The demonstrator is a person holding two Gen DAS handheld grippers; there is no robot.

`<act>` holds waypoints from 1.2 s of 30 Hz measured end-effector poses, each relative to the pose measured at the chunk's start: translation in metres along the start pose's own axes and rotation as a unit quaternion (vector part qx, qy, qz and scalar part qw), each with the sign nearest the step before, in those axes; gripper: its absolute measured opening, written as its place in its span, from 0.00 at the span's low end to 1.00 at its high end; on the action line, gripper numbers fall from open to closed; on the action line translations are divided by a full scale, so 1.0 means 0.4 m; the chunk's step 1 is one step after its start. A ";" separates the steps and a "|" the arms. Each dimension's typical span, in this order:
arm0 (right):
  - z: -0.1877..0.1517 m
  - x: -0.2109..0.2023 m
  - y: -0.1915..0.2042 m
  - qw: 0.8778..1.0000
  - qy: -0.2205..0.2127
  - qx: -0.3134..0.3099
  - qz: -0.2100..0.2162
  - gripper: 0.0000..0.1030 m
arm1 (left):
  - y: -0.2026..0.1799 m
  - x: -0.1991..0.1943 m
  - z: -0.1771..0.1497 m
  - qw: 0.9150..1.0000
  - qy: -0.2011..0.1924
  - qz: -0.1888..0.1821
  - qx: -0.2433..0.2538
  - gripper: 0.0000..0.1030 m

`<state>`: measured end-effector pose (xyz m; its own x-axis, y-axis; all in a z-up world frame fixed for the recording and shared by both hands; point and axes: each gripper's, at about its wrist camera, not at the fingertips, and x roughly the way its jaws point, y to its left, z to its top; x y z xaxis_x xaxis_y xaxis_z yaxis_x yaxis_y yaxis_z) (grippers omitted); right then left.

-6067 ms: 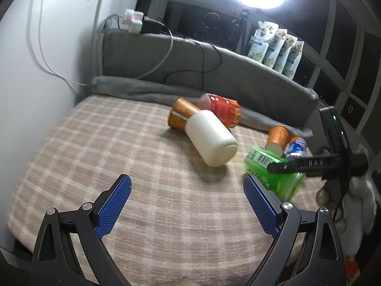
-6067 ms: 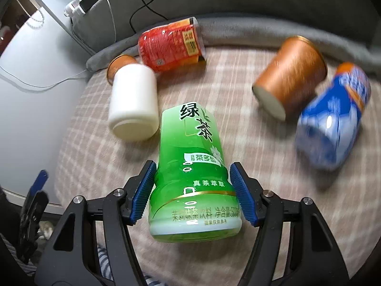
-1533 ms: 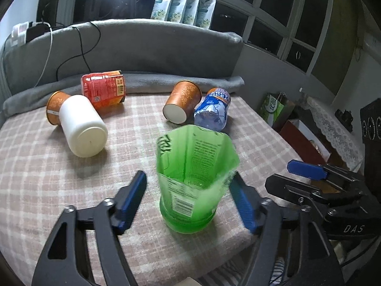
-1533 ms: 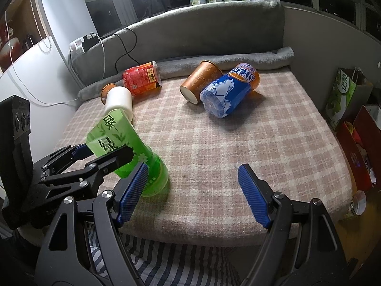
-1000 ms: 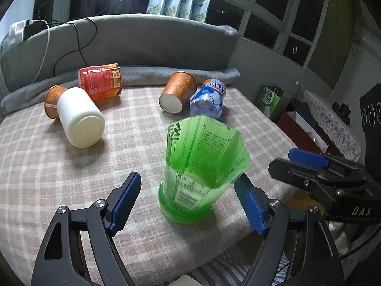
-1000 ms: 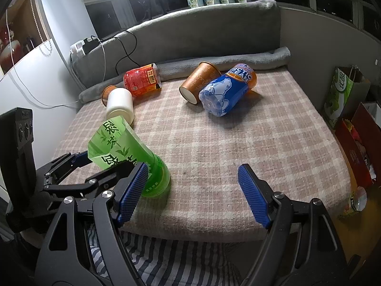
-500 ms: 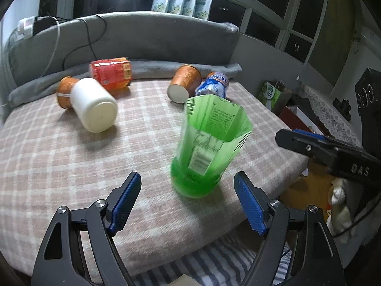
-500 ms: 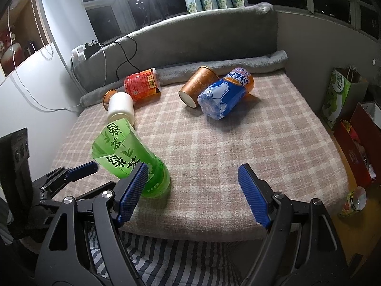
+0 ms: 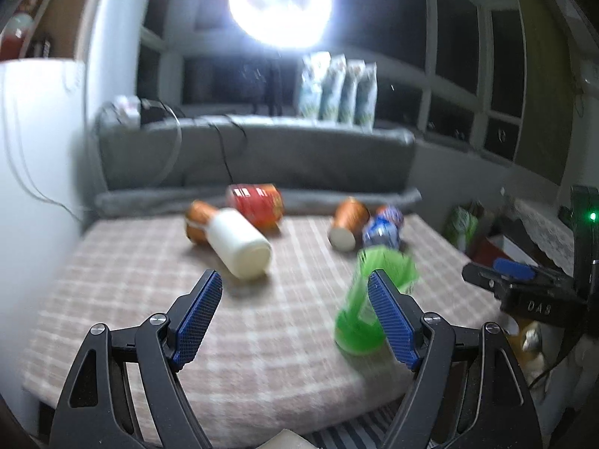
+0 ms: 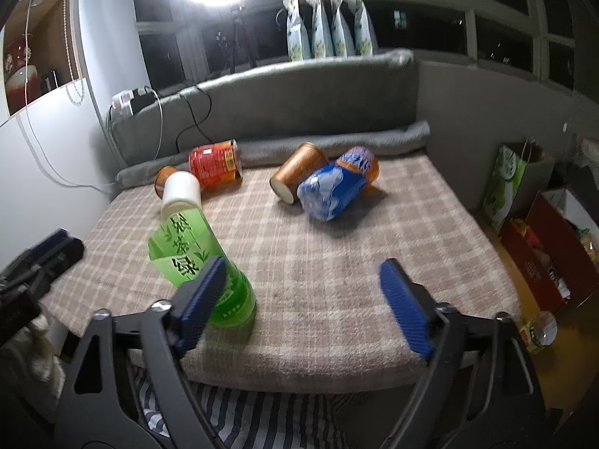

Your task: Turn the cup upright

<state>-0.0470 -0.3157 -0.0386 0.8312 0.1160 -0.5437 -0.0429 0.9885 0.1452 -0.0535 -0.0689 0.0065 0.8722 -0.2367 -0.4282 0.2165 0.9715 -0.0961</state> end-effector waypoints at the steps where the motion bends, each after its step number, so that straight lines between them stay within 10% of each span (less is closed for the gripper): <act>1: 0.001 -0.007 0.006 1.000 -0.009 -0.004 -0.006 0.88 | 0.002 -0.012 0.003 1.000 -0.012 0.005 0.001 0.78; 15: 0.007 -0.094 0.079 0.989 -0.129 -0.048 -0.053 0.99 | 0.030 -0.098 0.024 0.995 -0.090 0.038 -0.018 0.80; 36: 0.035 -0.129 0.075 0.984 -0.167 -0.026 -0.047 1.00 | 0.025 -0.122 0.038 0.992 -0.116 0.049 -0.009 0.80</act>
<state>-0.0832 -0.2934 0.0053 0.9686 -0.0064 -0.2485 0.0220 0.9980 0.0599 -0.0874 -0.0479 0.0402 0.9665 -0.1346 -0.2184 0.1193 0.9895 -0.0819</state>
